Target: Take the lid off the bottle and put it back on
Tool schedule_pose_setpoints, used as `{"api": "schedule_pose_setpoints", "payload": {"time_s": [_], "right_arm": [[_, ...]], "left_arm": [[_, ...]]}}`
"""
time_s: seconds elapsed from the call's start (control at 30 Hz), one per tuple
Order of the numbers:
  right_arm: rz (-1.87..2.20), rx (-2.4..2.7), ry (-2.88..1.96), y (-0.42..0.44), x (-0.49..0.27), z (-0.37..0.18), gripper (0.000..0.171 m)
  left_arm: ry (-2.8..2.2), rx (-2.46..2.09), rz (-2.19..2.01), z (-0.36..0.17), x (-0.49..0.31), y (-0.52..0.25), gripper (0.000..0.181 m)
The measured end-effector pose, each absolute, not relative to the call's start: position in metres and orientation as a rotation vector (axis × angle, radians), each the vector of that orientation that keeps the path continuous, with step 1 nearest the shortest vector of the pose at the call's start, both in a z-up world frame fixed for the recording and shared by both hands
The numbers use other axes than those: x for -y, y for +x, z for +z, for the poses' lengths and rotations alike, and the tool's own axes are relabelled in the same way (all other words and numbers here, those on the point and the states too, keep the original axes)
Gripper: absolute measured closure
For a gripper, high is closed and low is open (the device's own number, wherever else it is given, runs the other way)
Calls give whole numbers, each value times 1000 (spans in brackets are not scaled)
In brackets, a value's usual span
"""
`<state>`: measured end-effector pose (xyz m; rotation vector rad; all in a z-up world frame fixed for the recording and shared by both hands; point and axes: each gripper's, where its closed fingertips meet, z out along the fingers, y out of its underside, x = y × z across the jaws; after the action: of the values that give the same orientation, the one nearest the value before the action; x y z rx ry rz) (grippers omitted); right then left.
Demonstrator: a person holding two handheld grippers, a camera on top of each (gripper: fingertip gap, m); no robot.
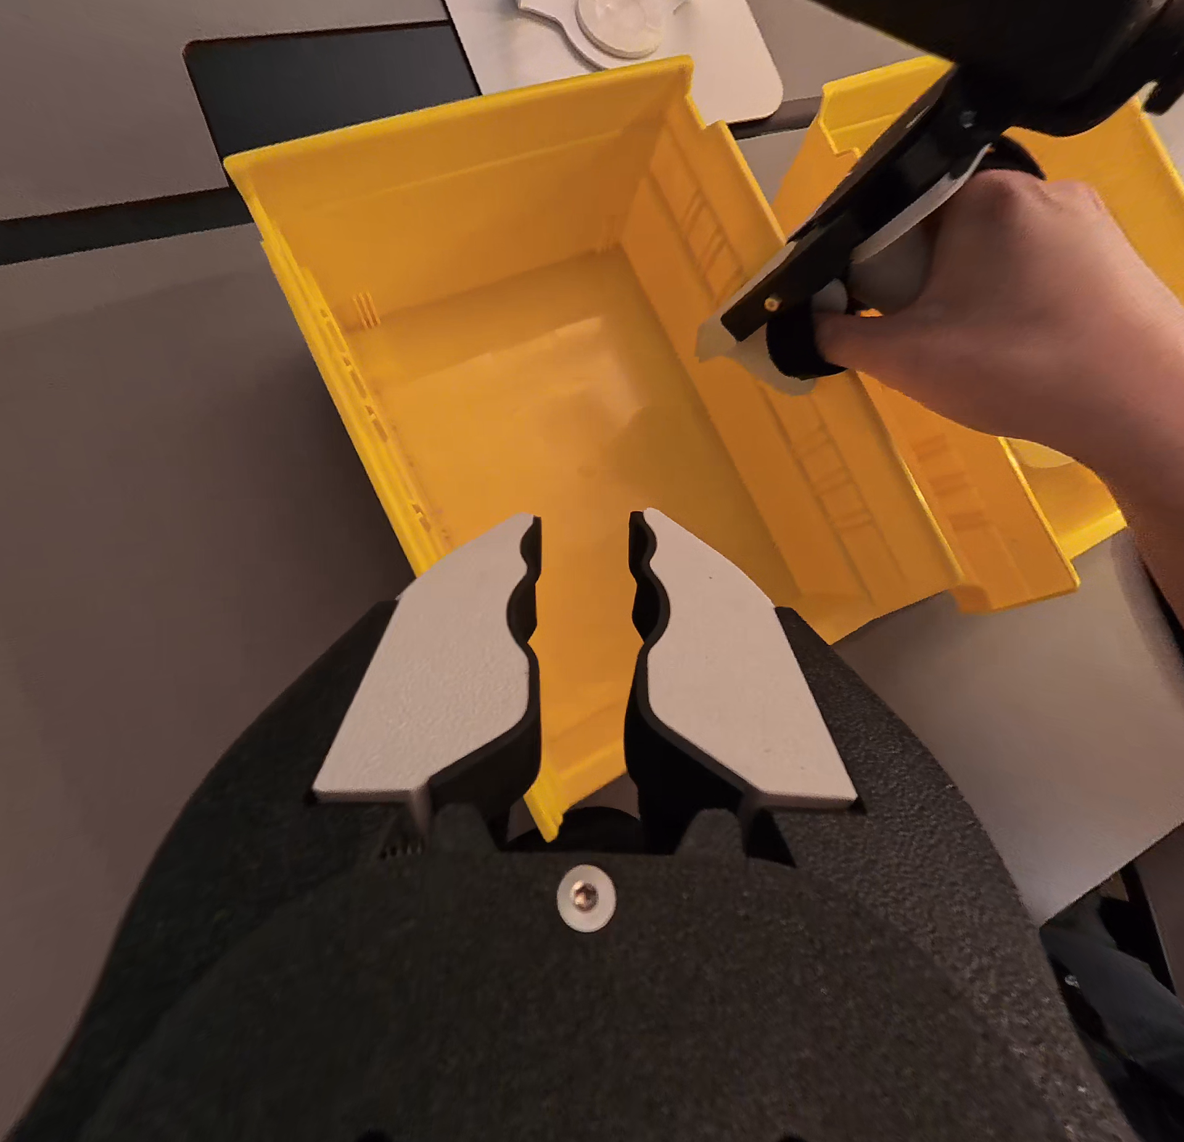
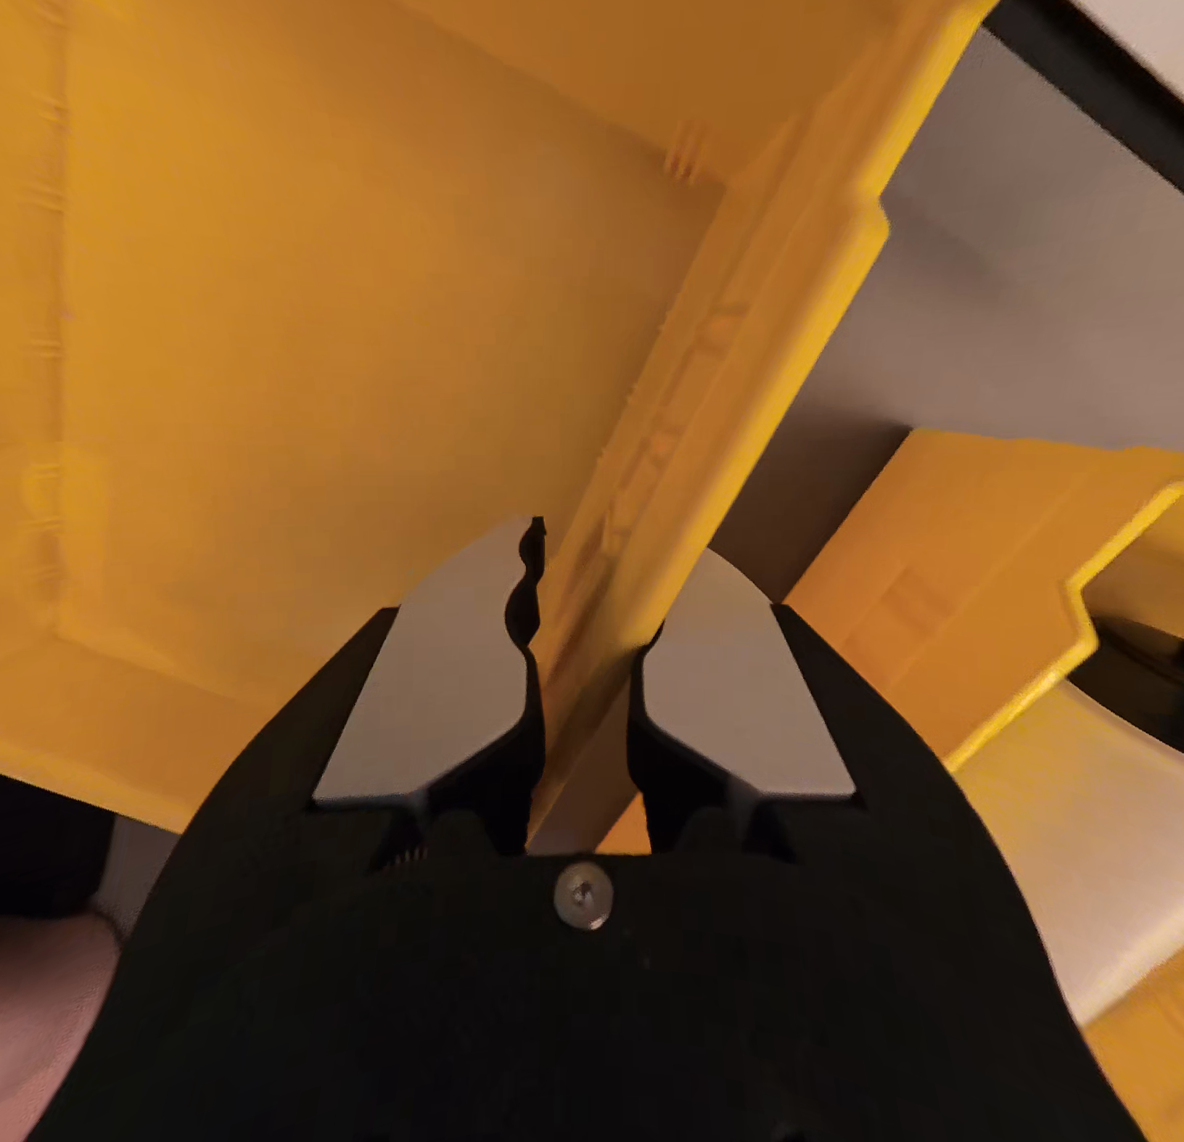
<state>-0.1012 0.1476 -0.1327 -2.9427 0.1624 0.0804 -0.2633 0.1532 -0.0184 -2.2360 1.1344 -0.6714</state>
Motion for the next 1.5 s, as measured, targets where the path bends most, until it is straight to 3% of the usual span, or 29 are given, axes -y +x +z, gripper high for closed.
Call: {"api": "schedule_pose_setpoints", "payload": {"time_s": [0.1,0.2,0.47,0.67,0.77,0.87,0.97,1.07,1.2,1.37,1.5], "right_arm": [[10,-138,-2965,-99,-146,-133,145],[197,-254,-2966,-108,-149,-133,163],[283,-175,-3123,-136,-146,-111,163],[240,-91,-3091,-132,-155,-33,164],[300,-149,-3018,-102,-147,21,165],[349,-283,-2955,-46,-118,64,164],[316,-492,-2889,33,-69,91,164],[232,-715,-2820,117,-2,103,164],[176,-1000,-2741,209,100,91,161],[179,-1262,-2727,271,208,39,159],[236,-1311,-2756,294,248,-23,159]], "left_arm": [[-2177,-1133,-711,-3,-145,-259,158],[-2076,-1102,-746,23,-137,-256,159],[-1885,-1170,-760,67,-92,-254,161],[-1547,-1069,-839,139,-46,-259,152],[-1350,-1024,-862,166,-23,-270,168],[-1412,-1075,-810,153,-16,-274,156],[-1498,-1150,-801,132,-19,-263,127],[-1605,-1215,-792,107,-30,-241,122],[-1753,-1379,-887,56,-38,-185,128],[-2118,-1594,-1134,-35,-31,-121,126],[-2208,-1565,-1485,-52,-12,-94,139]]}}
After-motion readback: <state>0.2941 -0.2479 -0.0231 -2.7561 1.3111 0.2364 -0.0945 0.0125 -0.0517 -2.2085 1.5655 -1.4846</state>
